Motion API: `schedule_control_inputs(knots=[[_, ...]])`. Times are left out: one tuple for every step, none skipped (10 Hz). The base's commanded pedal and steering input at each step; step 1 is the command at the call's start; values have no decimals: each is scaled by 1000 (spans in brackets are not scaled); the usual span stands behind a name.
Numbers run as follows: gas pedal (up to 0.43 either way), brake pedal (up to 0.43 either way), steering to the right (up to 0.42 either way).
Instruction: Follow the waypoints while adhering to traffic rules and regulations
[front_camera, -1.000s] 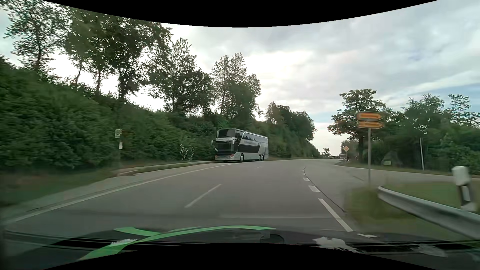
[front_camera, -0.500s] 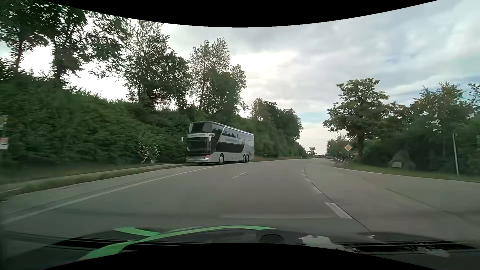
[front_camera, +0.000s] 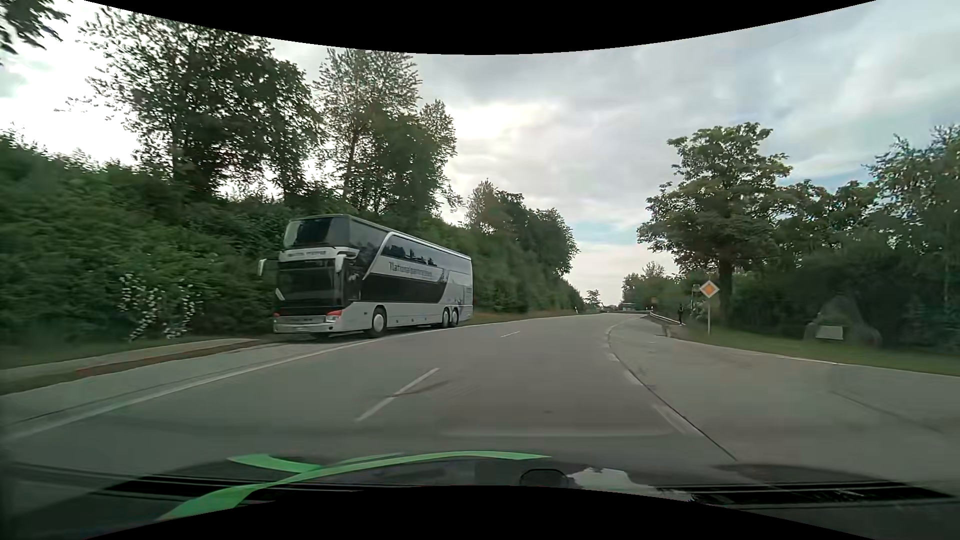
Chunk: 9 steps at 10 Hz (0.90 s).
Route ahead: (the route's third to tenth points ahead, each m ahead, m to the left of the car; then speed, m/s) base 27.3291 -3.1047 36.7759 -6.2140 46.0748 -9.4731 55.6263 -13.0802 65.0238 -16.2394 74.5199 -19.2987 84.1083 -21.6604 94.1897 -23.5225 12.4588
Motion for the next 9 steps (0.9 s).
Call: schedule_control_inputs(knots=[[248,0,59],[248,0,59],[248,0,58],[248,0,58],[248,0,58],[248,0,58],[248,0,57],[248,0,56],[248,0,55]])
